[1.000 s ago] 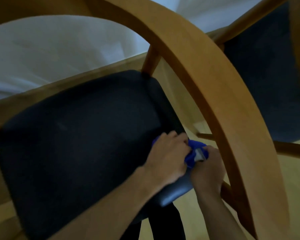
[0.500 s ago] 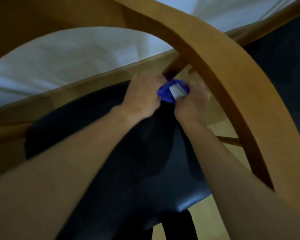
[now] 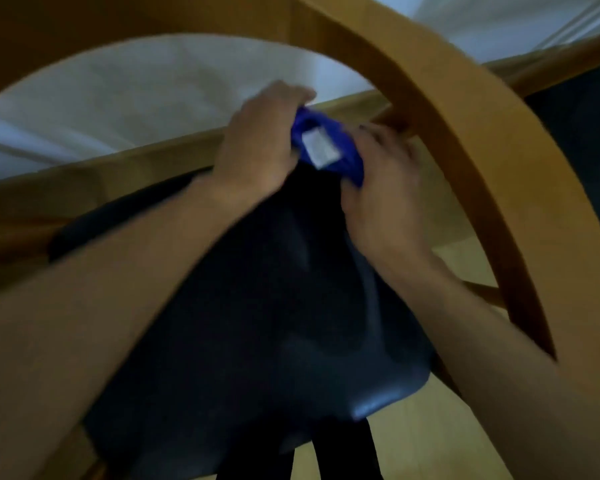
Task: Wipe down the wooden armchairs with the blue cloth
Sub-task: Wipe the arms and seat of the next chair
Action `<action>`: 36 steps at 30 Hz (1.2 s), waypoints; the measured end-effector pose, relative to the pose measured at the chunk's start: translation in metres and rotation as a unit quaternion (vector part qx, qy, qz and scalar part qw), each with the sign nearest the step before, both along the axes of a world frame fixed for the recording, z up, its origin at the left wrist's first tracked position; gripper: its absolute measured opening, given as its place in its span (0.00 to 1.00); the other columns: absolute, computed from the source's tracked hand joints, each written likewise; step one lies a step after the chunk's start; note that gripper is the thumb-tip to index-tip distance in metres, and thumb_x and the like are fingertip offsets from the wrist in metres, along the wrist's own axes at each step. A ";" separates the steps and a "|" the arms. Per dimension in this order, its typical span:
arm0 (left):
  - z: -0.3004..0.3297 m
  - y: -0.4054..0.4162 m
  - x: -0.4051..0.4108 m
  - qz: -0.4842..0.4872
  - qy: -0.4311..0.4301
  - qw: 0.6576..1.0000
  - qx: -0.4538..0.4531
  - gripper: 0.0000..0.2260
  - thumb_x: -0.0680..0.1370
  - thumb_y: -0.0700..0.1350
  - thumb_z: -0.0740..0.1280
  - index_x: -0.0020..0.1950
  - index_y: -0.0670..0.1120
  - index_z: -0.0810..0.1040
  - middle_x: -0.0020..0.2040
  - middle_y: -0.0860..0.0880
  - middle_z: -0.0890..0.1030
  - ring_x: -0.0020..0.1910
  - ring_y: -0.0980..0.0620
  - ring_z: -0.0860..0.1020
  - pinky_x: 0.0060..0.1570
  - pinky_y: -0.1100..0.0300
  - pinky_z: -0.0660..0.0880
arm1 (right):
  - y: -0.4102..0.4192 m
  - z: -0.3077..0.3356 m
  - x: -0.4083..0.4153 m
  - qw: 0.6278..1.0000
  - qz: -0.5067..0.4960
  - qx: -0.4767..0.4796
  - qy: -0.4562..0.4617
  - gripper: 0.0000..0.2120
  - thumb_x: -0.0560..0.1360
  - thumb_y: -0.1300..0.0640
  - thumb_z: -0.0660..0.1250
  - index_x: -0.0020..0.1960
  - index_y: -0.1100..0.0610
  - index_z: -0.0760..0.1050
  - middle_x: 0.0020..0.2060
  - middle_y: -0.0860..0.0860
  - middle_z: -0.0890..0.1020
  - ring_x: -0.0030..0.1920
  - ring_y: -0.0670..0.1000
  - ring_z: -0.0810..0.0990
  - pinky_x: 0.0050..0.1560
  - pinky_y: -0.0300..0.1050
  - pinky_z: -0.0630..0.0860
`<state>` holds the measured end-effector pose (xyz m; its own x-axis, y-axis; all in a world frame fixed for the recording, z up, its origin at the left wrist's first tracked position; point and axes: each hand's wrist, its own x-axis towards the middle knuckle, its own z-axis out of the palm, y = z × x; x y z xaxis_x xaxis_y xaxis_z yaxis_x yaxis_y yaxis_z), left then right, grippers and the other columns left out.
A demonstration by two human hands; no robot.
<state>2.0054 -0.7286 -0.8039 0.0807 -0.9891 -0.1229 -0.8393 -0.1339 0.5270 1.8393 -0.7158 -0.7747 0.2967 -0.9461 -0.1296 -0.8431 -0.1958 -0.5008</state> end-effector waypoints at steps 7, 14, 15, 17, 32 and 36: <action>-0.012 0.020 0.018 -0.020 -0.017 0.998 0.051 0.15 0.74 0.44 0.64 0.60 0.45 0.80 0.57 0.43 0.80 0.56 0.41 0.77 0.56 0.49 0.71 | 0.018 -0.027 0.035 0.994 -0.014 0.028 0.104 0.22 0.76 0.65 0.62 0.69 0.52 0.69 0.69 0.51 0.69 0.65 0.59 0.67 0.53 0.47 0.72; 0.012 0.169 0.037 0.106 -0.021 0.991 0.079 0.20 0.64 0.28 0.70 0.56 0.38 0.82 0.55 0.40 0.82 0.56 0.41 0.79 0.61 0.57 0.68 | 0.135 -0.022 0.066 0.989 0.104 0.098 0.023 0.21 0.71 0.65 0.70 0.64 0.57 0.75 0.64 0.55 0.75 0.58 0.59 0.68 0.48 0.51 0.79; 0.016 0.195 0.039 0.122 -0.026 0.987 0.099 0.22 0.64 0.27 0.71 0.56 0.39 0.82 0.54 0.40 0.82 0.55 0.41 0.79 0.60 0.57 0.68 | 0.150 -0.020 0.064 0.984 0.133 0.115 0.012 0.21 0.70 0.65 0.71 0.63 0.58 0.77 0.63 0.55 0.76 0.58 0.59 0.71 0.48 0.51 0.80; 0.027 0.238 0.040 0.147 -0.023 0.977 0.154 0.24 0.63 0.28 0.73 0.58 0.42 0.81 0.55 0.43 0.82 0.54 0.42 0.79 0.56 0.54 0.72 | 0.171 -0.017 0.060 0.966 0.207 0.153 0.000 0.20 0.72 0.64 0.69 0.63 0.56 0.77 0.63 0.53 0.77 0.59 0.60 0.73 0.52 0.51 0.79; 0.011 0.199 0.153 0.354 -0.028 0.931 0.081 0.07 0.77 0.37 0.63 0.50 0.46 0.78 0.47 0.51 0.79 0.48 0.53 0.78 0.48 0.59 0.74 | 0.092 -0.034 0.211 0.929 0.369 0.013 0.035 0.15 0.73 0.67 0.61 0.57 0.55 0.75 0.60 0.54 0.77 0.59 0.57 0.72 0.61 0.47 0.62; 0.009 0.268 0.085 0.442 -0.062 0.894 0.045 0.07 0.75 0.36 0.62 0.46 0.45 0.78 0.46 0.47 0.80 0.45 0.48 0.77 0.45 0.58 0.71 | 0.158 -0.033 0.160 0.910 0.410 0.056 0.017 0.19 0.71 0.69 0.66 0.60 0.60 0.78 0.62 0.54 0.78 0.61 0.60 0.70 0.63 0.46 0.64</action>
